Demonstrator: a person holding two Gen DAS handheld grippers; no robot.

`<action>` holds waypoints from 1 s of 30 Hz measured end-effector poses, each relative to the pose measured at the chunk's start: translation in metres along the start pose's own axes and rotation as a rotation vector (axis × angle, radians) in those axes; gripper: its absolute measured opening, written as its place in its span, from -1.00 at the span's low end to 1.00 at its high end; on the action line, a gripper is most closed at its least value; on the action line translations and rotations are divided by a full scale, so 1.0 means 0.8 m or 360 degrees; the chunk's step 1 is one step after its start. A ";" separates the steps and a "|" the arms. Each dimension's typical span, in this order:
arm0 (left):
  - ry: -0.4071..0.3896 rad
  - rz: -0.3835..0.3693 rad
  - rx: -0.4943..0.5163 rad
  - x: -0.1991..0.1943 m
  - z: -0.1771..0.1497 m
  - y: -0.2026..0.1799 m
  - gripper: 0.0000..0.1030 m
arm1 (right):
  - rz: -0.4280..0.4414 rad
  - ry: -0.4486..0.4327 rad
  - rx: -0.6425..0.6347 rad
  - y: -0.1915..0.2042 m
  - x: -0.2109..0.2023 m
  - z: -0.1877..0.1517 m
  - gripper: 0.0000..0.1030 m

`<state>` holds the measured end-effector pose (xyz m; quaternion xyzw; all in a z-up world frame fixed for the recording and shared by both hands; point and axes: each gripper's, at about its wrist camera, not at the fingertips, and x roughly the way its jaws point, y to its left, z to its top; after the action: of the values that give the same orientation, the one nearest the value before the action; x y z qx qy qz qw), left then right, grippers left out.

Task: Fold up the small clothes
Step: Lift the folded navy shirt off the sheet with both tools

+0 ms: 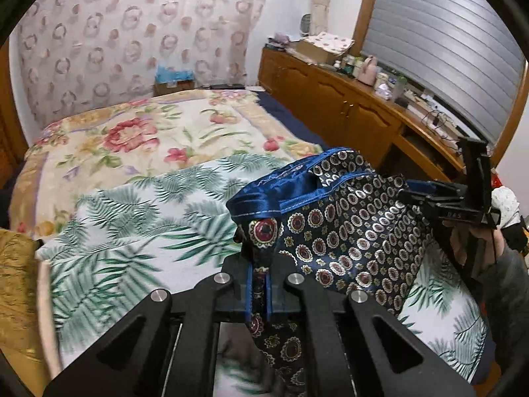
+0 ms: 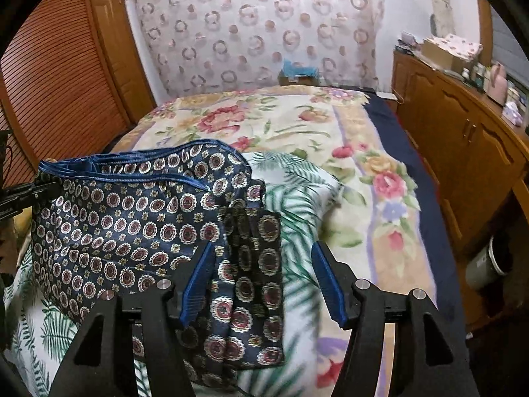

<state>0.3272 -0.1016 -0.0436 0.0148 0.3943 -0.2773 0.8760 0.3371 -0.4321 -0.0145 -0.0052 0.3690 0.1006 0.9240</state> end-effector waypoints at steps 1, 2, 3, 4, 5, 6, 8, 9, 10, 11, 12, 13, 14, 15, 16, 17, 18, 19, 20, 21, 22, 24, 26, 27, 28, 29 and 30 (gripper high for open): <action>0.0019 0.0018 -0.0005 0.003 -0.002 0.007 -0.88 | 0.0005 0.0004 -0.0013 0.003 0.008 0.001 0.22; 0.0041 0.0031 -0.0008 0.007 -0.006 0.012 -0.88 | 0.0017 0.0014 -0.0034 0.009 0.015 0.005 0.22; 0.0060 0.0043 -0.0014 0.011 -0.010 0.017 -0.88 | 0.0024 0.0023 -0.0050 0.013 0.023 0.008 0.22; 0.0069 0.0051 -0.0013 0.015 -0.013 0.019 -0.88 | 0.0029 0.0035 -0.0066 0.017 0.032 0.011 0.22; 0.0075 0.0059 -0.0014 0.019 -0.016 0.021 -0.88 | 0.0035 0.0050 -0.0074 0.020 0.040 0.014 0.22; 0.0082 0.0065 -0.0016 0.023 -0.019 0.022 -0.88 | 0.0037 0.0072 -0.0079 0.022 0.050 0.017 0.22; 0.0090 0.0077 -0.0012 0.028 -0.023 0.022 -0.88 | 0.0011 0.0112 -0.0085 0.020 0.066 0.019 0.22; 0.0095 0.0082 -0.0010 0.030 -0.025 0.021 -0.88 | 0.0011 0.0119 -0.0078 0.019 0.070 0.022 0.22; 0.0099 0.0083 -0.0008 0.031 -0.027 0.022 -0.88 | 0.0021 0.0126 -0.0062 0.014 0.074 0.023 0.22; 0.0104 0.0084 -0.0005 0.034 -0.028 0.021 -0.88 | 0.0029 0.0129 -0.0046 0.011 0.075 0.024 0.22; 0.0107 0.0083 -0.0004 0.035 -0.029 0.022 -0.88 | 0.0034 0.0129 -0.0031 0.009 0.075 0.026 0.24; 0.0111 0.0081 -0.0004 0.037 -0.030 0.023 -0.88 | 0.0033 0.0128 -0.0022 0.007 0.075 0.027 0.29; 0.0113 0.0079 -0.0006 0.037 -0.030 0.022 -0.88 | 0.0016 0.0125 -0.0022 0.004 0.076 0.025 0.30; 0.0116 0.0077 -0.0010 0.038 -0.031 0.022 -0.88 | 0.0014 0.0119 -0.0022 0.005 0.073 0.026 0.30; 0.0119 0.0074 -0.0012 0.040 -0.031 0.024 -0.88 | 0.0012 0.0118 -0.0019 0.007 0.074 0.028 0.31; 0.0124 0.0073 -0.0016 0.042 -0.032 0.025 -0.88 | 0.0014 0.0121 -0.0009 0.006 0.075 0.027 0.31; 0.0127 0.0073 -0.0019 0.043 -0.032 0.026 -0.88 | 0.0021 0.0128 0.0005 0.005 0.078 0.027 0.31; 0.0131 0.0073 -0.0022 0.045 -0.033 0.027 -0.88 | 0.0027 0.0134 0.0015 0.010 0.079 0.027 0.32; 0.0134 0.0071 -0.0027 0.047 -0.033 0.028 -0.88 | 0.0030 0.0128 0.0022 0.011 0.079 0.026 0.32; 0.0135 0.0068 -0.0031 0.048 -0.033 0.029 -0.88 | 0.0040 0.0126 0.0022 0.012 0.080 0.026 0.32; 0.0136 0.0064 -0.0038 0.049 -0.033 0.030 -0.88 | 0.0049 0.0127 0.0015 0.013 0.081 0.026 0.32; 0.0134 0.0056 -0.0051 0.050 -0.033 0.032 -0.88 | 0.0065 0.0141 -0.0010 0.020 0.079 0.024 0.32; 0.0130 0.0051 -0.0058 0.049 -0.033 0.032 -0.88 | 0.0090 0.0163 -0.0042 0.029 0.076 0.022 0.16; 0.0126 0.0052 -0.0058 0.048 -0.033 0.031 -0.88 | 0.0122 0.0177 -0.0065 0.034 0.076 0.022 -0.09; 0.0120 0.0052 -0.0056 0.047 -0.033 0.031 -0.88 | 0.0129 0.0187 -0.0075 0.037 0.075 0.022 -0.24; 0.0108 0.0050 -0.0057 0.044 -0.033 0.030 -0.88 | 0.0141 0.0199 -0.0086 0.041 0.076 0.021 -0.35; 0.0093 0.0048 -0.0060 0.040 -0.032 0.029 -0.88 | 0.0176 0.0208 -0.0083 0.043 0.076 0.020 -0.58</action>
<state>0.3382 -0.0911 -0.0880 0.0124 0.4246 -0.2559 0.8683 0.3842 -0.3861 -0.0420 -0.0155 0.4256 0.1606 0.8904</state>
